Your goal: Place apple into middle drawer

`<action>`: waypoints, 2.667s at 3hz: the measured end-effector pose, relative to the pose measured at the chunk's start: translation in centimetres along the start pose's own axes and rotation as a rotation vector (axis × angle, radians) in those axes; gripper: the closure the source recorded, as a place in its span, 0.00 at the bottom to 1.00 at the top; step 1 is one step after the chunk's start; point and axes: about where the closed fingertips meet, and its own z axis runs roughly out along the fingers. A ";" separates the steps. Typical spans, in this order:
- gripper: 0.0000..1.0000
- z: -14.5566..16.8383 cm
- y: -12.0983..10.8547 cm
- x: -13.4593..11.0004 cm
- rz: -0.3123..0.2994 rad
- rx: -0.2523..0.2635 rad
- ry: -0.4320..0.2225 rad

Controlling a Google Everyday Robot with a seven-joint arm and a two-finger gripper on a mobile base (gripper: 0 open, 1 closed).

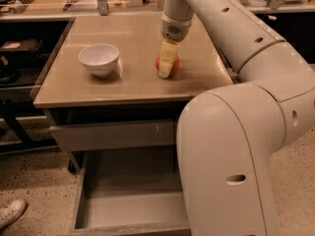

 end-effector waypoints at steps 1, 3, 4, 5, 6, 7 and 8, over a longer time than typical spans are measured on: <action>0.00 1.3 0.0 0.8 0.017 -0.024 -0.009; 0.19 3.3 0.5 2.0 0.045 -0.055 -0.025; 0.42 3.6 0.3 1.8 0.045 -0.049 -0.031; 0.66 3.6 0.3 1.8 0.045 -0.049 -0.031; 0.89 3.6 0.3 1.8 0.045 -0.049 -0.031; 1.00 3.6 0.1 1.6 0.046 -0.033 -0.037; 1.00 0.5 0.8 3.3 0.131 0.050 -0.079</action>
Offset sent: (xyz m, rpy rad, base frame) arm -0.0207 -0.0245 -0.0397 0.0336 0.1278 -0.0261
